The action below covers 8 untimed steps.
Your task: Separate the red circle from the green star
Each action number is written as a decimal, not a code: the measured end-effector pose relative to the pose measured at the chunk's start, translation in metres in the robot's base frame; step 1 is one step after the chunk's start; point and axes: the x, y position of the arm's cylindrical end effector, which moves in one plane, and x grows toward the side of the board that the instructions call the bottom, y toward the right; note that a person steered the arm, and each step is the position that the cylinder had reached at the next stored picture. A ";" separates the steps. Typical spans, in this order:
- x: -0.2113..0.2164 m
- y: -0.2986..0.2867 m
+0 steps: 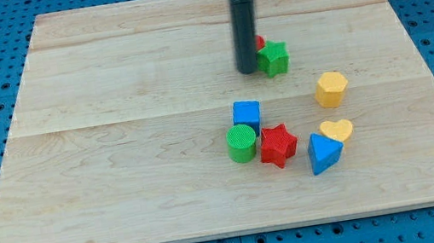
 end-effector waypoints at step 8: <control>0.110 0.016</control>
